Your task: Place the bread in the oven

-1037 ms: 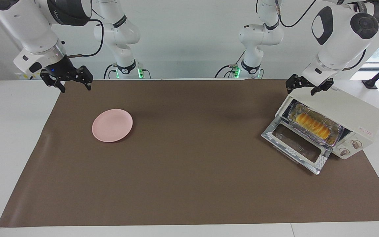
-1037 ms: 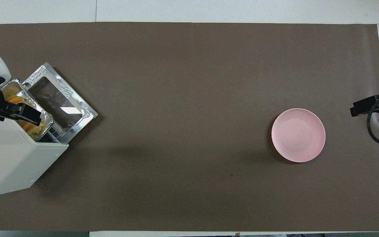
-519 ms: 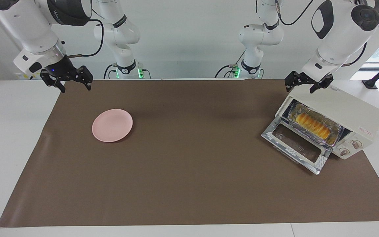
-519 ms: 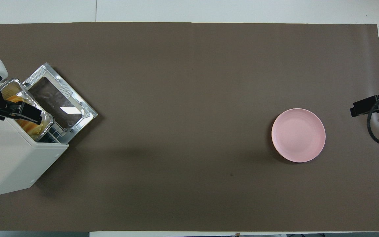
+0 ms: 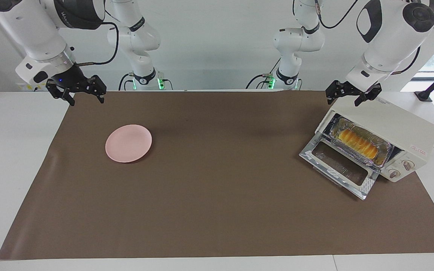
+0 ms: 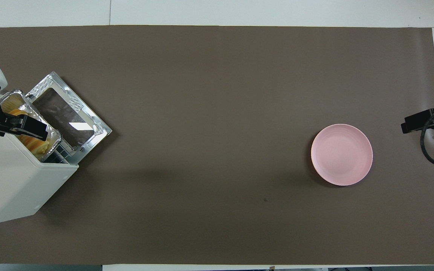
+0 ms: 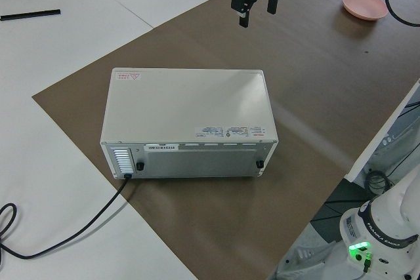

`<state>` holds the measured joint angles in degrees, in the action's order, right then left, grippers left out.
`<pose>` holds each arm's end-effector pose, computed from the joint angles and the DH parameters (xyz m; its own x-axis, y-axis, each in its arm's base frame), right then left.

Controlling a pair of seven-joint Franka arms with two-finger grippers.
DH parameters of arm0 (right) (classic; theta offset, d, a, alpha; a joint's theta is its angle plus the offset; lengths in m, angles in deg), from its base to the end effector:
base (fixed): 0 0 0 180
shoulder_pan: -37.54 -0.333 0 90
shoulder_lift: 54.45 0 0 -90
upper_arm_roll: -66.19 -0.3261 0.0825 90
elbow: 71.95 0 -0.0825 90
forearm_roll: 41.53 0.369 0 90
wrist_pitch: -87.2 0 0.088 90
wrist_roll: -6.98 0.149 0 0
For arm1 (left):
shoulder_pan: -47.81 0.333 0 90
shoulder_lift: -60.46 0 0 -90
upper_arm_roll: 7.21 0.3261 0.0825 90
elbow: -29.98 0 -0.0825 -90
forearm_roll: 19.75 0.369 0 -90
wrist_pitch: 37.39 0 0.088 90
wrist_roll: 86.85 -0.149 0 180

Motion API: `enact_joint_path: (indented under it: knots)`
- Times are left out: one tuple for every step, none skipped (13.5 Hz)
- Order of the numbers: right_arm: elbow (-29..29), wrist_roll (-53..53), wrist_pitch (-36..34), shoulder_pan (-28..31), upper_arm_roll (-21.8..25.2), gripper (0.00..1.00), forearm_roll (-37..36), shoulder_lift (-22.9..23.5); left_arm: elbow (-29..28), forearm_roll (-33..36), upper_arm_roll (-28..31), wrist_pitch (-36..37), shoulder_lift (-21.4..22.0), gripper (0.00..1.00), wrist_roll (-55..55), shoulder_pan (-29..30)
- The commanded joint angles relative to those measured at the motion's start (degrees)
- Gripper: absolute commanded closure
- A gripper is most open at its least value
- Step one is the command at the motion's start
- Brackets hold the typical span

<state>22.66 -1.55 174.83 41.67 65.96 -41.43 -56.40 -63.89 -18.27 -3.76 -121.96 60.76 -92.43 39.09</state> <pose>0.5172 -0.0350 0.5709 0.9930 0.0810 -0.0865 0.0801 -0.9967 -0.0146 0.5160 -0.0435 0.5580 0.9700 -0.1847 -0.1581 -0.1886 -0.9820 -0.0101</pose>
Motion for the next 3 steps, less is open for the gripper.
enact_joint_path:
  knots:
    - [1.01,-0.88,-0.09,0.88,-0.74,0.0,-0.55,-0.86,0.44,-0.86,-0.19,0.03,0.41,0.0,0.75,0.37]
    - [1.02,-0.88,-0.09,0.88,-0.74,0.0,-0.55,-0.86,0.44,-0.86,-0.19,-0.32,0.41,0.0,0.84,0.37]
    - [1.02,-0.88,0.0,0.88,-0.74,0.0,-0.55,-0.86,0.44,-0.77,-0.28,-0.41,0.41,0.0,0.84,0.37]
